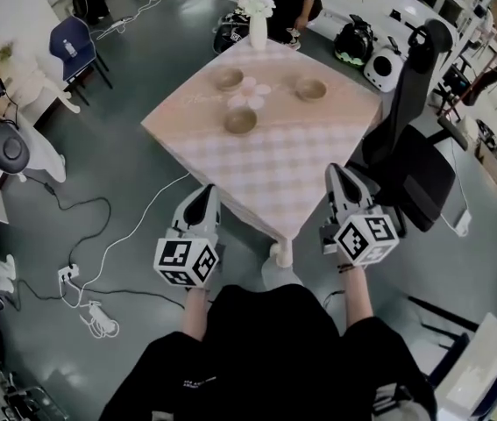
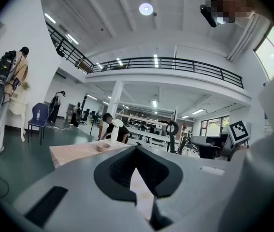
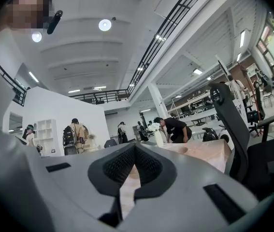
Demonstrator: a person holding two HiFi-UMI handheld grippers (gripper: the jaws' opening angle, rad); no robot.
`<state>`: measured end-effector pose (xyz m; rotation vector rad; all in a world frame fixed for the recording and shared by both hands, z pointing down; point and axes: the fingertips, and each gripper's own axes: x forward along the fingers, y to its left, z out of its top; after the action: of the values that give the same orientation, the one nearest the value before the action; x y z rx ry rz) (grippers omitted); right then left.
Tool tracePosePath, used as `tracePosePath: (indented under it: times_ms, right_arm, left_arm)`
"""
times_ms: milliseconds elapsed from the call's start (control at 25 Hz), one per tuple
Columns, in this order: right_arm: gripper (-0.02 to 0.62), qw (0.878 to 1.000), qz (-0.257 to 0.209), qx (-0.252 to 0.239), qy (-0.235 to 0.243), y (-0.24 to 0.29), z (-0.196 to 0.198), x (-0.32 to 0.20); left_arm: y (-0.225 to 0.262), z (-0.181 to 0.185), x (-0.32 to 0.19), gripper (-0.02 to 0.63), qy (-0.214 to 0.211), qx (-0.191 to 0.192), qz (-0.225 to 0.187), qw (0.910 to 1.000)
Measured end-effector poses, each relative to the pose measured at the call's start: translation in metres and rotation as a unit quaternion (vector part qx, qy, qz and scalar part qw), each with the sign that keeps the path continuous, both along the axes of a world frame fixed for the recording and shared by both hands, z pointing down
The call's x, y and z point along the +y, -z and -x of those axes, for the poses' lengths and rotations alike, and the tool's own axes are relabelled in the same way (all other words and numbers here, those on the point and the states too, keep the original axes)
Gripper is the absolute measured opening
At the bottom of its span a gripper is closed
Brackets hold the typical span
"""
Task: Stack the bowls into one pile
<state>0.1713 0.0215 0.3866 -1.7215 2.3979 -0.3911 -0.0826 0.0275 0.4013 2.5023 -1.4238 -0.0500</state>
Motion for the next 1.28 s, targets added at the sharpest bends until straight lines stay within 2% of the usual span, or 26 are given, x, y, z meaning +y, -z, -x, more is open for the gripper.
tracePosePath:
  times_ms: [320, 440, 920, 1120, 1280]
  right_arm:
    - [-0.009, 1.0, 0.018, 0.006, 0.024, -0.01, -0.023, -0.081]
    - [-0.009, 0.999, 0.029, 0.011, 0.036, -0.018, -0.031, -0.105]
    - [-0.009, 0.994, 0.089, 0.022, 0.064, -0.066, -0.043, -0.188]
    - [-0.009, 0.991, 0.113, 0.021, 0.062, -0.085, -0.046, -0.212]
    - [-0.009, 0.989, 0.142, 0.006, 0.04, -0.103, -0.059, -0.231]
  left_arm:
    - [-0.011, -0.035, -0.071, -0.003, 0.01, -0.005, 0.029, 0.9995]
    - [-0.021, -0.052, -0.091, -0.003, 0.001, -0.009, 0.039, 0.9992]
    - [-0.065, -0.095, -0.14, -0.003, -0.013, -0.009, 0.094, 0.9954]
    - [-0.08, -0.118, -0.163, -0.003, -0.031, -0.012, 0.116, 0.9927]
    - [-0.091, -0.14, -0.18, -0.003, -0.052, -0.009, 0.134, 0.9896]
